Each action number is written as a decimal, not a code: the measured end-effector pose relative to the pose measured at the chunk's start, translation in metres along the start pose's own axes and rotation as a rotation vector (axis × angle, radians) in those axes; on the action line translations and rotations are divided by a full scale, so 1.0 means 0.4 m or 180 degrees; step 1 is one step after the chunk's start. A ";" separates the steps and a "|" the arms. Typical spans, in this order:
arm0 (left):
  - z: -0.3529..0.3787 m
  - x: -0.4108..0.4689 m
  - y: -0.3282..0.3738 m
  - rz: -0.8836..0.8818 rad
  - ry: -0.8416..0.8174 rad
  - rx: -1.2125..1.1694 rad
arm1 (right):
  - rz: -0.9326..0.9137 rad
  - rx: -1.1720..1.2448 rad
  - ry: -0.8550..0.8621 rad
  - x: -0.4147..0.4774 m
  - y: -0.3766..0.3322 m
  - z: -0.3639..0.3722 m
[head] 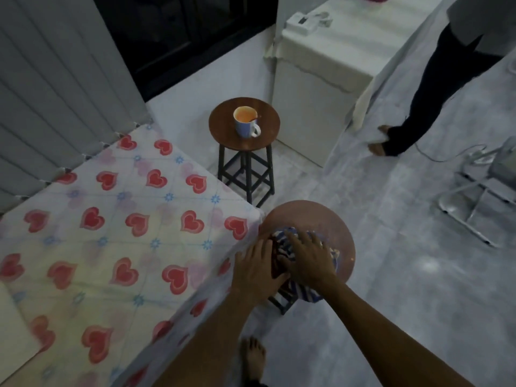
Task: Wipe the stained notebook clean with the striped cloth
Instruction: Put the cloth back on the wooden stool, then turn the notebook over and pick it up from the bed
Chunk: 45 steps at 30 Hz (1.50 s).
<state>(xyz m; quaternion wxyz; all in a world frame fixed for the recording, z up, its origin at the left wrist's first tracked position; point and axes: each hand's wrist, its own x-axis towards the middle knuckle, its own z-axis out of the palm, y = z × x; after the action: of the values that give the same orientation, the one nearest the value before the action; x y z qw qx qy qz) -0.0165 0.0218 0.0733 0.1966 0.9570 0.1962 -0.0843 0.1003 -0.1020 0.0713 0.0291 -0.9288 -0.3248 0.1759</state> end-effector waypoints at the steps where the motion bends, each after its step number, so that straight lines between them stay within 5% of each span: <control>1: -0.023 -0.008 -0.009 -0.0045 0.0133 -0.0050 | -0.0161 0.0032 0.0059 0.014 -0.031 -0.020; 4: -0.094 -0.036 -0.069 -0.0233 0.0672 -0.0027 | -0.0608 0.0042 -0.0046 0.063 -0.154 -0.075; 7: -0.167 -0.085 -0.175 -0.0777 0.0485 -0.0034 | -0.1155 -0.0093 0.0042 0.096 -0.307 -0.105; 13: -0.247 -0.309 -0.447 -0.1973 0.0925 -0.0067 | -0.2201 -0.0359 0.0154 0.100 -0.681 -0.131; 22: -0.246 -0.669 -0.691 -0.3728 0.1603 -0.1583 | -0.3502 -0.0825 0.0042 -0.012 -1.174 -0.046; 37: -0.256 -0.750 -0.943 -0.4843 0.2746 -0.3673 | -0.3828 -0.1080 -0.0328 0.015 -1.612 0.143; 45: -0.271 -0.769 -1.015 -0.5479 0.2560 -0.4174 | -0.3525 -0.0992 -0.0736 0.060 -1.752 0.201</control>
<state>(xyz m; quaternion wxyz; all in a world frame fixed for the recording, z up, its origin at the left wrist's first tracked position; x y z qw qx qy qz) -0.4528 0.3042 0.1056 0.4567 0.1782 0.8383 0.2386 -0.3259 0.4594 0.1065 -0.0559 -0.5888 -0.7849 0.1847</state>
